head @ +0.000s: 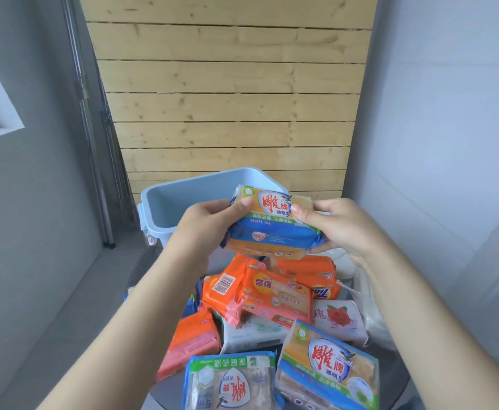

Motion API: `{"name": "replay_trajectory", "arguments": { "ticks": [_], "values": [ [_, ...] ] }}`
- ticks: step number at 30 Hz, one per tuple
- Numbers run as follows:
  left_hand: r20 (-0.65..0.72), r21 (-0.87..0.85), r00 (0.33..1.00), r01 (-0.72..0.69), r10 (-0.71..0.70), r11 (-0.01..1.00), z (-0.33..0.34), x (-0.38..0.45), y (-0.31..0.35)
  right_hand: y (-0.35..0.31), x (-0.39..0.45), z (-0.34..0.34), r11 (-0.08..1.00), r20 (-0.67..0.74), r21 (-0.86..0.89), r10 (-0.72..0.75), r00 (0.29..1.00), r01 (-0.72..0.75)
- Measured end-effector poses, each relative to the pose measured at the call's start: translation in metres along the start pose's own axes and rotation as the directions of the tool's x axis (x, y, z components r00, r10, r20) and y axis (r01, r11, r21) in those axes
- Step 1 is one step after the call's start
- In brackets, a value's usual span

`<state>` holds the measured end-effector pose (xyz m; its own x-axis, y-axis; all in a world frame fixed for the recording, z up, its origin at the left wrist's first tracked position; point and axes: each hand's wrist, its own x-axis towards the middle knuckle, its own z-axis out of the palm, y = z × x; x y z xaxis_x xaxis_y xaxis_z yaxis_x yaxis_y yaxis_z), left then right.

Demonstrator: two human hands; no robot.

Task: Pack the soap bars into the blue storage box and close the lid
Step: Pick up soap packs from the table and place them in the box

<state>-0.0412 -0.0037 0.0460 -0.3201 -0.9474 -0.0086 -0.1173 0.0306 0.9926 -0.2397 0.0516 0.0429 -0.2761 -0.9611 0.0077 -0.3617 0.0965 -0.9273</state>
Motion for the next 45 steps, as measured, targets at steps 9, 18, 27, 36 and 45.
{"name": "replay_trajectory", "arguments": {
  "ticks": [9,18,27,36,45],
  "values": [
    [-0.128,-0.151,0.983,0.110,-0.129,0.982,-0.042,0.059,0.035,-0.071,0.078,0.024,0.995,0.078,-0.066,-0.067,0.995,0.072],
    [-0.134,-0.096,0.906,0.392,-0.403,0.915,-0.063,0.140,0.007,-0.071,0.182,0.070,0.951,0.324,-0.253,0.258,0.910,-0.179],
    [-0.202,-0.063,0.782,0.590,-0.589,0.805,-0.074,0.172,-0.021,-0.046,0.226,0.120,0.860,0.432,-0.385,0.489,0.758,-0.335],
    [-0.197,-0.077,0.698,0.689,-0.688,0.721,-0.084,0.182,-0.036,-0.014,0.236,0.148,0.866,0.522,-0.314,0.500,0.692,-0.389],
    [-0.221,-0.204,0.677,0.671,-0.701,0.713,-0.088,0.182,-0.037,-0.007,0.235,0.156,0.859,0.611,-0.229,0.493,0.619,-0.457]
  ]
}}
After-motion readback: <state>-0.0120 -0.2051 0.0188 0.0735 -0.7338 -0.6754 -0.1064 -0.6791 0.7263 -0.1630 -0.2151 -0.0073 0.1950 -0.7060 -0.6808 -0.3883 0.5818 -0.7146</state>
